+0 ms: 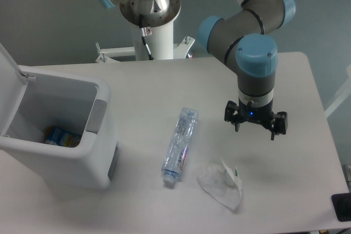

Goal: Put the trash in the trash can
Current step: 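Move the gripper over the crumpled clear plastic bag and lower it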

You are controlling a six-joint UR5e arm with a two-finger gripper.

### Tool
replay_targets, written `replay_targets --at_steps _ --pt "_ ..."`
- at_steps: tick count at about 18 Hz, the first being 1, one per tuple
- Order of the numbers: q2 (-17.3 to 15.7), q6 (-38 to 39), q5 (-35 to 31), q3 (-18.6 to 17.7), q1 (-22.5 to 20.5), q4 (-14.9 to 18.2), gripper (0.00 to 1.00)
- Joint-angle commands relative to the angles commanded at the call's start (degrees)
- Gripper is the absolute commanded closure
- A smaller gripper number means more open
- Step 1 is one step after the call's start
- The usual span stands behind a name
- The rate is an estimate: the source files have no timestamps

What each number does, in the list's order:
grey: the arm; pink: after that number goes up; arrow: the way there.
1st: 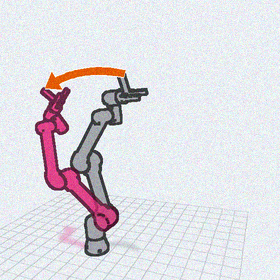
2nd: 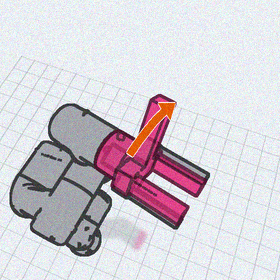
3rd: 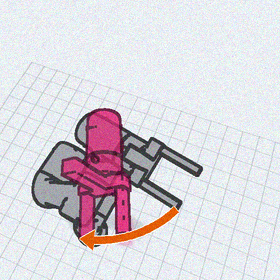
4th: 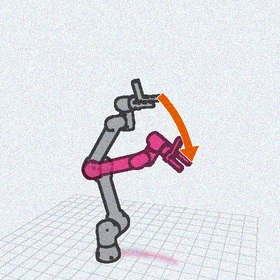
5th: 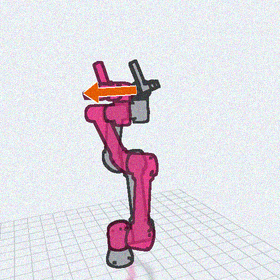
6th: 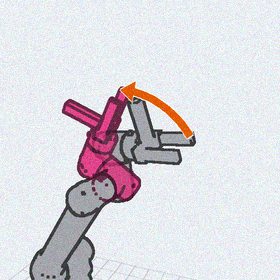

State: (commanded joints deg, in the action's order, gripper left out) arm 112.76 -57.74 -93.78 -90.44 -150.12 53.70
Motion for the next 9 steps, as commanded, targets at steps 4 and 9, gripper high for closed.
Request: replay_targets --at_steps 4,9 --pt "-0.2 0.3 0.1 -0.1 0.1 0.0 0.0" --pt "-0.3 0.5 0.9 -1.0 0.3 -0.1 0.0"
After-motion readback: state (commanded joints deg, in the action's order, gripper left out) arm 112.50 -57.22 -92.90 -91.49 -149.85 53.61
